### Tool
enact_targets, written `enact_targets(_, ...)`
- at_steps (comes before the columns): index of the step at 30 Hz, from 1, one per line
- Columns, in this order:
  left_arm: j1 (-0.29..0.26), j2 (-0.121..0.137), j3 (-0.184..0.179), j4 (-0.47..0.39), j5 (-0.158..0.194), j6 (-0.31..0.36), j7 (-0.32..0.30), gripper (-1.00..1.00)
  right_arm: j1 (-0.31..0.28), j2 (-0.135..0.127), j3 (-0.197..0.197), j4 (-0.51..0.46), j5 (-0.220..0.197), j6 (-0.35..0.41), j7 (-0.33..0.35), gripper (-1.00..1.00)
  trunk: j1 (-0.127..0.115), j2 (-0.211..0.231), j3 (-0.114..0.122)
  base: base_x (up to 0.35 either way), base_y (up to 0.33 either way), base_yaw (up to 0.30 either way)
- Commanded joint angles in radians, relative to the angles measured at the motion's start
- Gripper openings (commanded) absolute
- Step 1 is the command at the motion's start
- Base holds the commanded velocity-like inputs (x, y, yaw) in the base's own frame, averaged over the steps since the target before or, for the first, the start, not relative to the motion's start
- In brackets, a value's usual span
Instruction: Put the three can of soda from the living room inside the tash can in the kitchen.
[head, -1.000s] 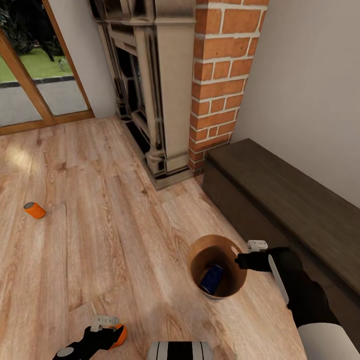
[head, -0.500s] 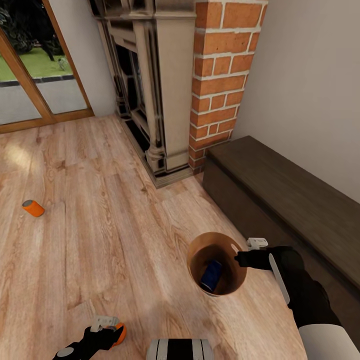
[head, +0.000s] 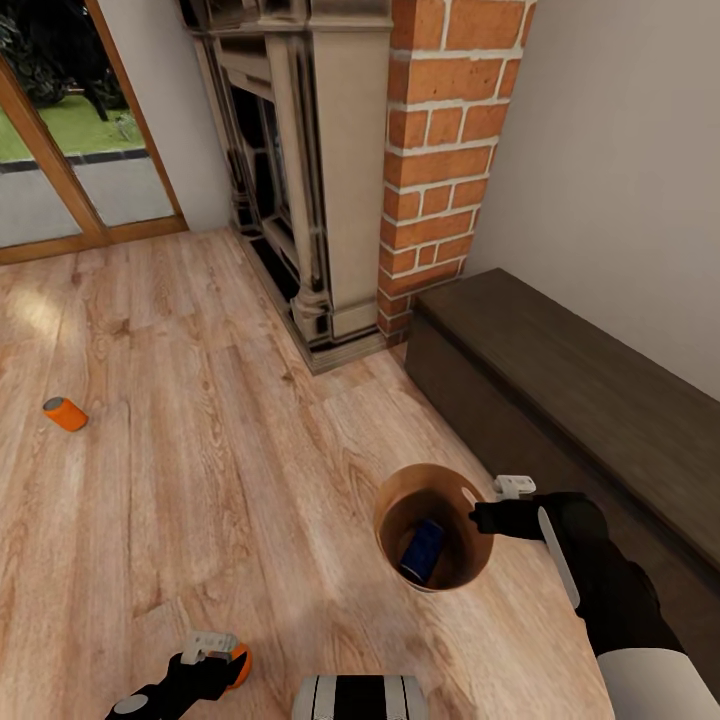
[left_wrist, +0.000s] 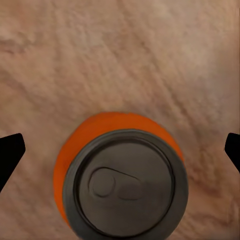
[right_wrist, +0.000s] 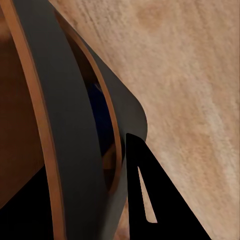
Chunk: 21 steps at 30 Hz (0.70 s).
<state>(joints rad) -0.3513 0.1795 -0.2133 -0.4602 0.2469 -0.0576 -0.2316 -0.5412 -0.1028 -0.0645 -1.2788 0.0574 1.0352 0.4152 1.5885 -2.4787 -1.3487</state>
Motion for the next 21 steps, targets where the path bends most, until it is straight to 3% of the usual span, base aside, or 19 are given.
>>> enact_targets(1, 0.0, 0.0, 0.0, 0.0, 0.0, 0.0, 0.0, 1.0, 0.0, 0.0, 0.0, 0.0, -0.024, 0.004, 0.002, -1.0, 0.004, -0.007, -0.003, 0.0, 0.0, 0.0)
enact_targets(6, 0.0, 0.0, 0.0, 0.0, 0.0, 0.001, 0.0, 1.0, 0.0, 0.0, 0.001, -0.001, -0.024, 0.004, 0.002, -1.0, 0.013, -0.022, -0.021, 0.0, 0.0, 0.0)
enact_targets(21, 0.0, 0.0, 0.0, 0.0, 0.0, 0.0, 0.001, 1.0, 0.0, 0.0, 0.002, 0.0, -0.024, 0.003, 0.002, -1.0, 0.013, -0.022, -0.021, -0.002, 0.0, 0.0)
